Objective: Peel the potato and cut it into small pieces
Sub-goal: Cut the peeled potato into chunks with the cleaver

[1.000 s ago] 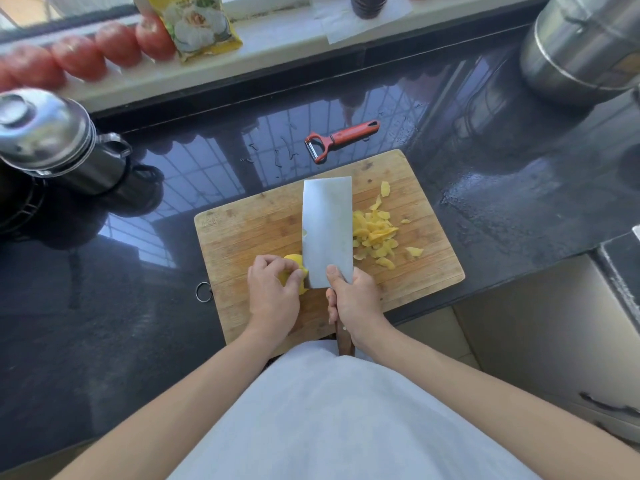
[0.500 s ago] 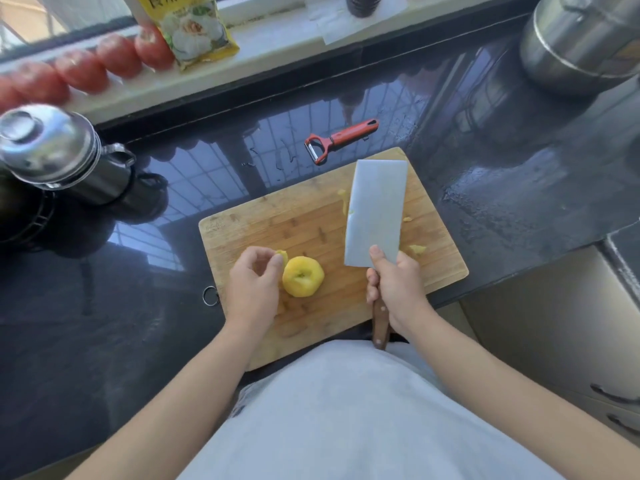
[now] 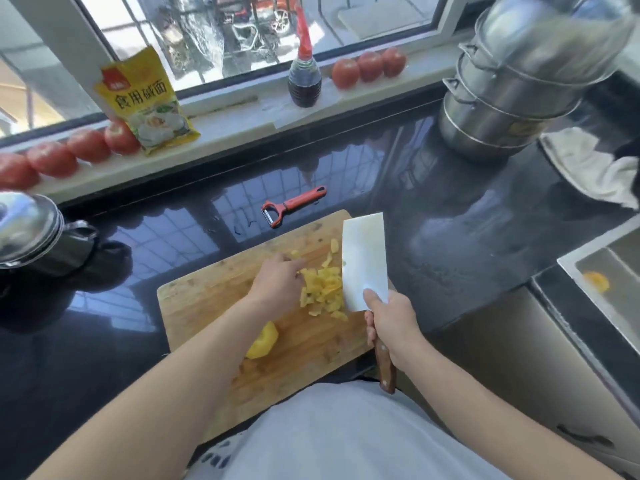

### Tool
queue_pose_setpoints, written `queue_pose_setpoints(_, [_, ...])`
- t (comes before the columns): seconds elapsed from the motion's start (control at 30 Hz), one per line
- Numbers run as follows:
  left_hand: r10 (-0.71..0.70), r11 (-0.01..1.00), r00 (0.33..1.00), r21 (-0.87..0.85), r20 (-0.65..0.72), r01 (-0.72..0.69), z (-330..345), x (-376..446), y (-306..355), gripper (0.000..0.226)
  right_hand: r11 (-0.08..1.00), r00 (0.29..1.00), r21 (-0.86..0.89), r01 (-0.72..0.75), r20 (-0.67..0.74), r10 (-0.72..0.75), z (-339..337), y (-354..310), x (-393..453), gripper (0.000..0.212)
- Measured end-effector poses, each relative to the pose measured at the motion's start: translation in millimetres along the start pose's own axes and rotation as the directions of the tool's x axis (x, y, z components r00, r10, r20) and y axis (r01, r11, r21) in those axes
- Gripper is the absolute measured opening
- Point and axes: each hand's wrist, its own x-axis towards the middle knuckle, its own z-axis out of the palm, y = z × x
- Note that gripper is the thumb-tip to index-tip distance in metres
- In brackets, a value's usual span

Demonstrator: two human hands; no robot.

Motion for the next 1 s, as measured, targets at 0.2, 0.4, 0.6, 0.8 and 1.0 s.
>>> queue_pose_setpoints(0.2, [-0.321,0.915,0.875,-0.358,-0.363,0.187,0,-81,-65,0.017,0.985,0.986,-0.161,0.067,0.162,-0.04,15,-10,-2,0.032])
queue_pose_setpoints(0.4, [-0.447,0.813,0.836,-0.533,-0.317,0.233,54,-129,-87,0.027,0.928,0.916,-0.288,0.239,0.383,-0.117,45,-9,-11,0.03])
queue_pose_setpoints(0.6, [-0.354,0.883,0.882,-0.423,-0.312,0.204,74,-104,-70,0.073,0.881,0.893,-0.354,0.314,0.426,-0.147,84,-9,-15,0.033])
queue_pose_setpoints(0.8, [-0.222,0.848,0.954,-0.523,-0.2,0.088,59,-97,-88,0.076,0.867,0.895,-0.367,0.337,0.411,-0.174,94,-1,-19,0.032])
queue_pose_setpoints(1.0, [-0.31,0.827,0.888,-0.557,-0.339,0.076,67,-94,-93,0.041,0.858,0.914,-0.394,0.33,0.362,-0.185,109,7,-23,0.037])
